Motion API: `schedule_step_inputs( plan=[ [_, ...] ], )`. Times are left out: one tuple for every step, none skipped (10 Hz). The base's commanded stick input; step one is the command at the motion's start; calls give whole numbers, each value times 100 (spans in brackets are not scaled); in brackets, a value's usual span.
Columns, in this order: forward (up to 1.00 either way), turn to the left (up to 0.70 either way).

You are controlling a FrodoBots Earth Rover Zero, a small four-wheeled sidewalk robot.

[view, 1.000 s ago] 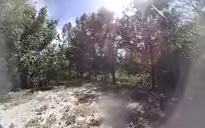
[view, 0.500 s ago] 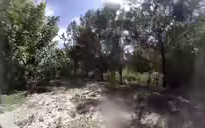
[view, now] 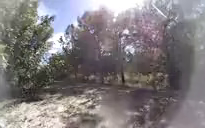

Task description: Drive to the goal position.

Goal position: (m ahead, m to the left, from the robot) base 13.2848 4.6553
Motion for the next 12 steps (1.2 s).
schedule_step_inputs(
  plan=[
    [85, 0],
    [85, 0],
    [85, 0],
    [85, 0],
    [85, 0],
    [85, 0],
    [85, 0],
    [85, 0],
    [85, 0],
    [85, 0],
    [85, 0],
    [85, 0]
  ],
)
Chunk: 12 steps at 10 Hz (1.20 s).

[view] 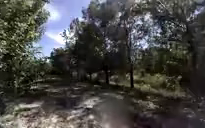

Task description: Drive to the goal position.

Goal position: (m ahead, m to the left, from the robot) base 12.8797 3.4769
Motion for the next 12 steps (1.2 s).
schedule_step_inputs(
  plan=[
    [85, 19],
    [85, 34],
    [85, 34],
    [85, 34],
    [85, 34],
    [85, 34],
    [85, 34],
    [85, 34],
    [85, 34],
    [85, 0],
    [85, 0],
    [85, 0]
  ],
)
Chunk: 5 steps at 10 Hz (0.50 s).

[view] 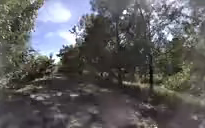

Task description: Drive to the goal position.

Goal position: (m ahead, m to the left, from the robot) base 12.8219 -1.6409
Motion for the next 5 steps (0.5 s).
schedule_step_inputs(
  plan=[
    [85, 0],
    [85, 0],
    [85, 0],
    [85, 0],
    [85, 0]
  ],
)
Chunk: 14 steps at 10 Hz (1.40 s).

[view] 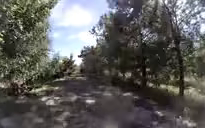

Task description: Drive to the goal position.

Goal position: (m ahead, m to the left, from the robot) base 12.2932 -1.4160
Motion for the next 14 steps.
schedule_step_inputs(
  plan=[
    [85, 0],
    [85, 0],
    [85, 0],
    [85, 0],
    [85, 0],
    [85, 0],
    [85, 16],
    [85, 34],
    [85, 34],
    [85, 34],
    [85, 34],
    [85, 34],
    [85, 26],
    [85, 0]
  ],
)
